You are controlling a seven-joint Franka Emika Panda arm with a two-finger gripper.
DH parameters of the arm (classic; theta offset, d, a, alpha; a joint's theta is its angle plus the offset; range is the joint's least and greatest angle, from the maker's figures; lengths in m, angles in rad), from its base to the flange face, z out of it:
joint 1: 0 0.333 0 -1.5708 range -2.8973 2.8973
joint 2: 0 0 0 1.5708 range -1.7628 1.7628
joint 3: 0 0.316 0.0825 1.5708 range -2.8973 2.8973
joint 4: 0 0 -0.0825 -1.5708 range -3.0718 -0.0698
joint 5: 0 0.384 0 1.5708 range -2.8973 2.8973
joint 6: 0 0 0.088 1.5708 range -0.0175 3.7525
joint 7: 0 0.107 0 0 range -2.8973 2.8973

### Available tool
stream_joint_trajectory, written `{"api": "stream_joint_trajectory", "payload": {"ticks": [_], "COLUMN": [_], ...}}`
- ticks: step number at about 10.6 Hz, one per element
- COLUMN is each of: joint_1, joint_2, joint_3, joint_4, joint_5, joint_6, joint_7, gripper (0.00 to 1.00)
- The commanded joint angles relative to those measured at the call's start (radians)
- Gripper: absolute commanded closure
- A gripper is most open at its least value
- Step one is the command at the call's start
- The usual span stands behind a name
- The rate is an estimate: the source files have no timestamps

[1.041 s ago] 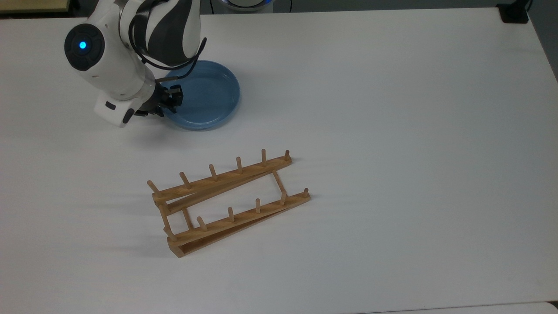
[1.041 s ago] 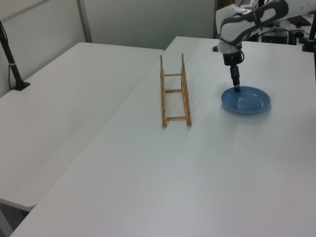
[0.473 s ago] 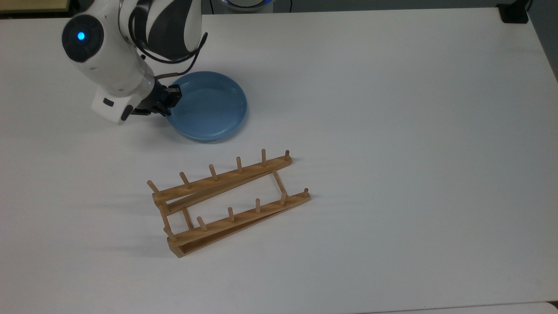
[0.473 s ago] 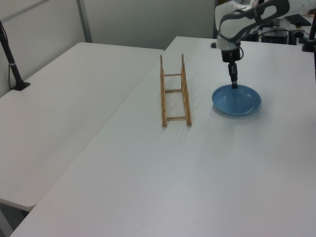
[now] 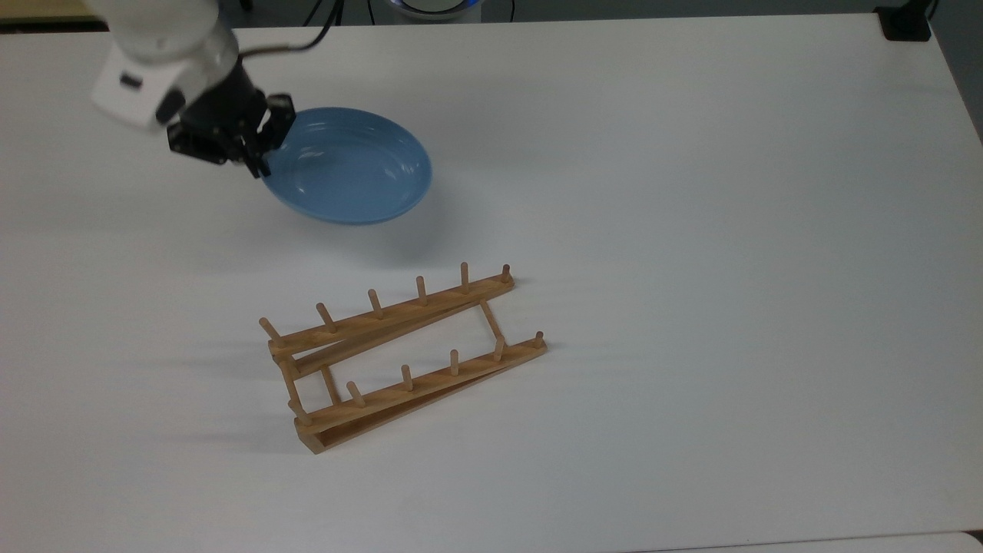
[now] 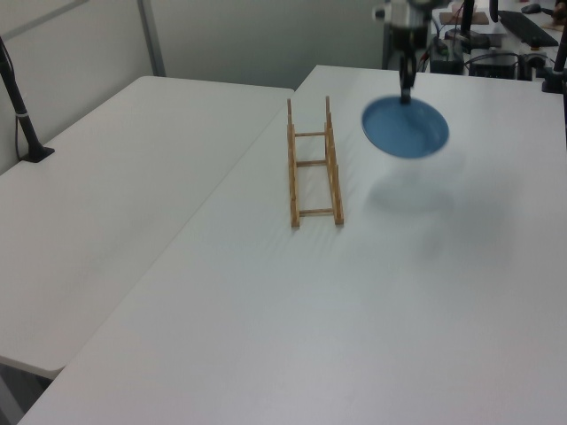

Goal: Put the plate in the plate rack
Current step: 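Lift the plate on edge and carry it toward the wooden rack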

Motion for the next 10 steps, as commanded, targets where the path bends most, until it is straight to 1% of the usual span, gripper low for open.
{"api": "stream_joint_trajectory", "payload": {"ticks": [1, 2, 3, 4, 7, 8, 10], "joint_1": [0.138, 0.181, 0.224, 0.276, 0.448, 0.498, 0.572], "joint_2": [-0.052, -0.052, -0.049, -0.048, -0.042, -0.038, -0.007], "joint_3": [-0.015, -0.01, -0.01, -0.01, -0.007, -0.007, -0.009], "joint_4": [0.095, 0.115, 0.144, 0.149, 0.149, 0.149, 0.144], "joint_5": [-0.169, -0.268, -0.34, -0.421, -0.755, -0.831, -0.897], "joint_6": [-0.024, -0.017, -0.001, 0.006, -0.005, -0.011, -0.042], "joint_7": [0.227, 0.34, 0.431, 0.514, 0.831, 0.899, 0.949], "gripper": [1.0, 1.0, 1.0, 1.0, 1.0, 1.0, 1.0]}}
